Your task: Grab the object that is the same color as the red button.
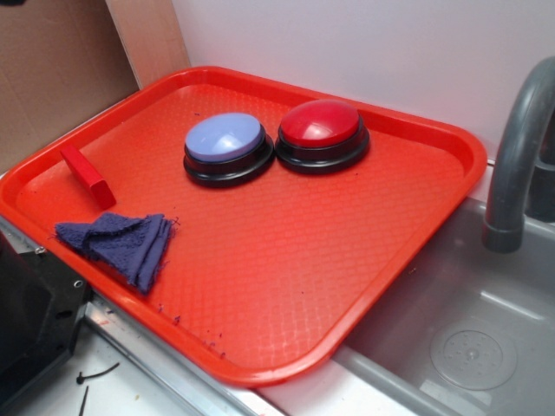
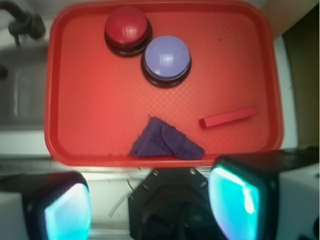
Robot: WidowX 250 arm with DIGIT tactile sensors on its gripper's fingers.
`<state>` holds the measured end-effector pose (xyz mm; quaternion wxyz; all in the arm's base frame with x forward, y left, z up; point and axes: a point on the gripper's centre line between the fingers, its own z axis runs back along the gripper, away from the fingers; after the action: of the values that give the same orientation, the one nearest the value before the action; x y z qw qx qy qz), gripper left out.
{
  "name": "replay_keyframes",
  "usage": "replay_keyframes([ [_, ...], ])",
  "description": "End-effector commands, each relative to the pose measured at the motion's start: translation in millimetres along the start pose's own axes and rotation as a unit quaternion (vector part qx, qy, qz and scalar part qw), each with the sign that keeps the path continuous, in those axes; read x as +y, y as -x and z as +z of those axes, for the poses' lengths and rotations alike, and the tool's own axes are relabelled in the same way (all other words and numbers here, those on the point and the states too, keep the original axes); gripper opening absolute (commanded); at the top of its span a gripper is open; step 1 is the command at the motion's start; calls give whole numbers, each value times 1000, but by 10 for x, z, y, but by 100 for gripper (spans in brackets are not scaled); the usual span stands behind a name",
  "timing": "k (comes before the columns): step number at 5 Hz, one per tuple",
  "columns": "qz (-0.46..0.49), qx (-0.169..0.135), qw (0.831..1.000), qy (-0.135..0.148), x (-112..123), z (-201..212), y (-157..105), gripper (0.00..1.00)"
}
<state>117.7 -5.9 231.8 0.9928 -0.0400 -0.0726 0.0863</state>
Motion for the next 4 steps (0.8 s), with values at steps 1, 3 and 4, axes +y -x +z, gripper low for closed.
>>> replay_keyframes([
  [1, 193, -62, 979, 19, 279, -107, 13, 100],
  [3, 407, -74, 910, -5, 712, -440, 84, 100],
  [4, 489, -71, 869, -22, 893, -676, 65, 100],
])
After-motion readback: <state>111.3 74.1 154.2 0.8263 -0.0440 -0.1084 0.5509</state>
